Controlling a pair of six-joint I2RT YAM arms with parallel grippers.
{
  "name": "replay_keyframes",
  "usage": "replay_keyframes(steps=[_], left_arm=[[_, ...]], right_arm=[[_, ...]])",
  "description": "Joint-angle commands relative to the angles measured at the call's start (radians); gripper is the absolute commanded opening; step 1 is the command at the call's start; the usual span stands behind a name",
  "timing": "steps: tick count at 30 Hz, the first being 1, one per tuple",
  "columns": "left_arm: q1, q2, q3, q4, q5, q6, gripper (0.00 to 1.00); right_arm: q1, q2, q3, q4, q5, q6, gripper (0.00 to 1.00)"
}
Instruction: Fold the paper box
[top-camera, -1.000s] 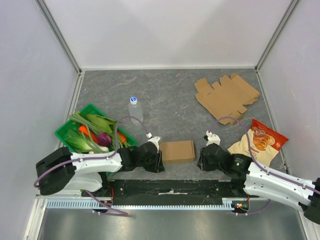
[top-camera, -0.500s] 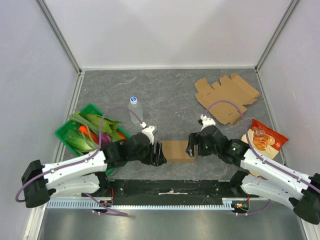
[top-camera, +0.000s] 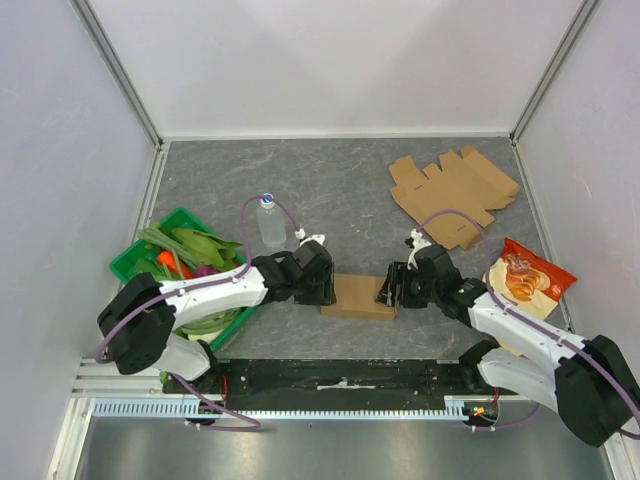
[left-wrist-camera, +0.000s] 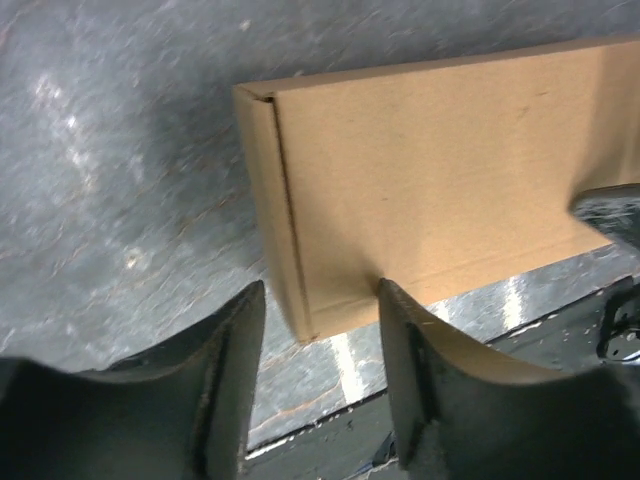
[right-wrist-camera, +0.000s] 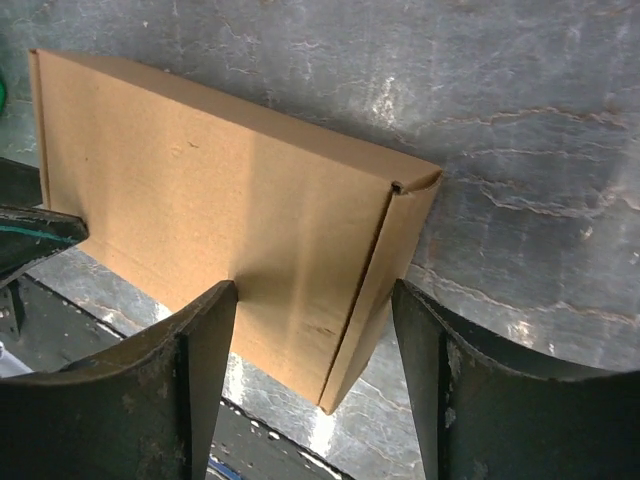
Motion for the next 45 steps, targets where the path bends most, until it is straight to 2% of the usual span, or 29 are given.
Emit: replay_keyframes(steps=[1,3,6,8,9,10,12,14,15,16,17,19,21,25,27,28,30,31,32,33,34,36,38,40,42,44,45], left_arm=[[0.023,0.049,0.053,0.126,0.025,0.047,0.48],[0.048,0.107,0.083,0.175,0.048,0.053,0.46],[0.107,0.249,0.235,0.183,0.109,0.070,0.43],[0.127,0.332,0.384,0.179,0.103,0.114,0.43],[0.138,0.386,0.448,0.160,0.106,0.133,0.43],[0.159,0.479,0.581,0.118,0.098,0.169,0.43],[0.187,0.576,0.709,0.090,0.030,0.211,0.43],[0.245,0.714,0.899,0.050,0.022,0.255,0.44],[0.265,0.754,0.965,0.032,0.017,0.263,0.44],[0.304,0.804,1.098,0.010,0.020,0.278,0.44],[0.322,0.873,1.158,-0.005,0.034,0.288,0.45],[0.365,0.946,1.308,0.001,0.048,0.323,0.47],[0.393,1.033,1.393,0.010,0.065,0.326,0.48],[0.437,1.113,1.528,0.048,0.097,0.387,0.58],[0.445,1.097,1.539,0.070,0.103,0.433,0.61],[0.445,1.086,1.539,0.073,0.094,0.456,0.68],[0.447,1.037,1.558,0.055,0.045,0.514,0.75],[0.451,1.021,1.573,0.039,0.037,0.521,0.79],[0.454,0.999,1.587,0.019,0.042,0.518,0.80],[0.456,0.972,1.587,0.010,0.049,0.501,0.82],[0.451,0.911,1.575,0.002,0.055,0.495,0.92],[0.422,0.854,1.529,0.002,0.049,0.501,0.94],[0.393,0.791,1.512,-0.013,0.002,0.531,0.95],[0.361,0.768,1.521,-0.059,-0.059,0.571,0.95],[0.361,0.751,1.512,-0.088,-0.057,0.552,0.92],[0.361,0.710,1.484,-0.105,-0.015,0.532,0.90],[0.359,0.689,1.416,-0.099,0.002,0.500,0.88]], right_arm=[[-0.029,0.052,-0.003,0.175,-0.093,0.008,0.67],[-0.045,0.115,0.040,0.218,-0.074,0.014,0.65],[-0.063,0.249,0.144,0.256,0.017,0.002,0.60],[-0.086,0.349,0.241,0.308,0.019,-0.024,0.60],[-0.117,0.462,0.289,0.328,0.012,-0.035,0.59],[-0.124,0.517,0.336,0.338,0.007,-0.073,0.58],[-0.141,0.657,0.482,0.361,0.027,-0.109,0.58],[-0.155,0.756,0.636,0.382,0.024,-0.168,0.58],[-0.173,0.864,0.703,0.391,0.009,-0.182,0.58],[-0.183,0.920,0.775,0.376,-0.011,-0.201,0.59],[-0.190,0.971,0.889,0.369,-0.033,-0.204,0.59],[-0.206,1.089,0.976,0.393,-0.050,-0.204,0.59],[-0.209,1.194,1.115,0.385,-0.073,-0.216,0.60],[-0.224,1.338,1.336,0.349,-0.093,-0.218,0.65],[-0.239,1.308,1.386,0.278,-0.039,-0.230,0.70],[-0.246,1.271,1.368,0.270,-0.035,-0.236,0.78],[-0.281,1.138,1.320,0.125,0.031,-0.250,0.85],[-0.301,1.090,1.309,0.053,0.097,-0.267,0.93],[-0.327,1.044,1.286,-0.105,0.163,-0.258,0.96],[-0.400,0.951,1.259,-0.160,0.220,-0.238,0.98],[-0.455,0.904,1.217,-0.199,0.266,-0.139,0.98],[-0.566,0.754,1.038,-0.205,0.286,-0.074,0.98],[-0.618,0.679,0.903,-0.194,0.358,-0.032,0.98],[-0.649,0.652,0.916,-0.274,0.384,-0.018,0.98],[-0.683,0.648,0.898,-0.296,0.360,-0.038,0.98],[-0.748,0.652,0.812,-0.252,0.215,0.029,0.98],[-0.759,0.655,0.780,-0.216,0.182,0.048,0.95]])
